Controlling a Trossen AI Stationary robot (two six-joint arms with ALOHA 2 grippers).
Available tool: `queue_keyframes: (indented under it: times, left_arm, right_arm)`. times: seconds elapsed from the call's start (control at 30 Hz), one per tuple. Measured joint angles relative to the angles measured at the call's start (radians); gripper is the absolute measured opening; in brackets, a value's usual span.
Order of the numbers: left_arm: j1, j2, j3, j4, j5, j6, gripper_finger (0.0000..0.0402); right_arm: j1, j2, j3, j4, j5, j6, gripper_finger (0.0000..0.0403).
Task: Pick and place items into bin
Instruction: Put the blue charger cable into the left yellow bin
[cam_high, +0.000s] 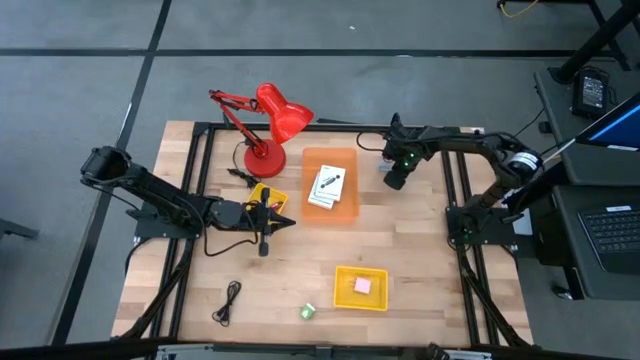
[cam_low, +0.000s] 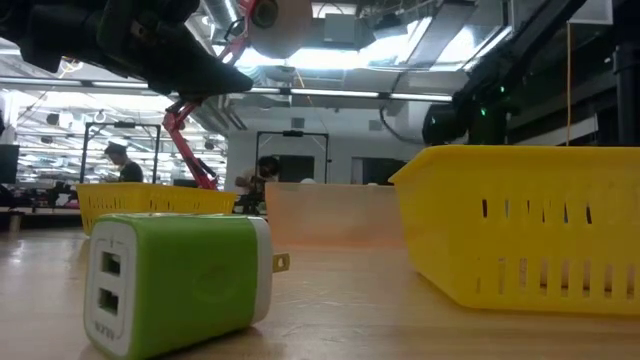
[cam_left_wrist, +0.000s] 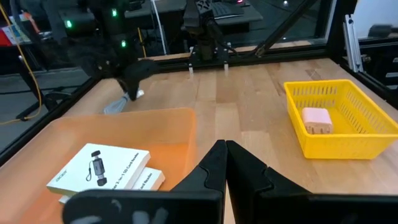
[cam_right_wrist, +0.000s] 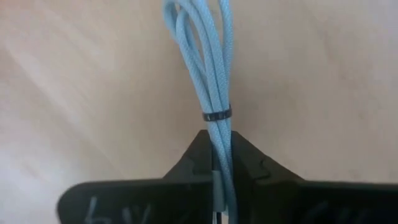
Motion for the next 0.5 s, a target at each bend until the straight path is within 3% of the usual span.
queue_keyframes:
  times: [0.5]
  left_arm:
    - [0.0, 0.0, 0.0, 0.0, 0.0, 0.0, 0.0003]
  right_arm:
    - [0.239, -0.3, 0.03, -0.093, 0.076, 0.125, 0.001]
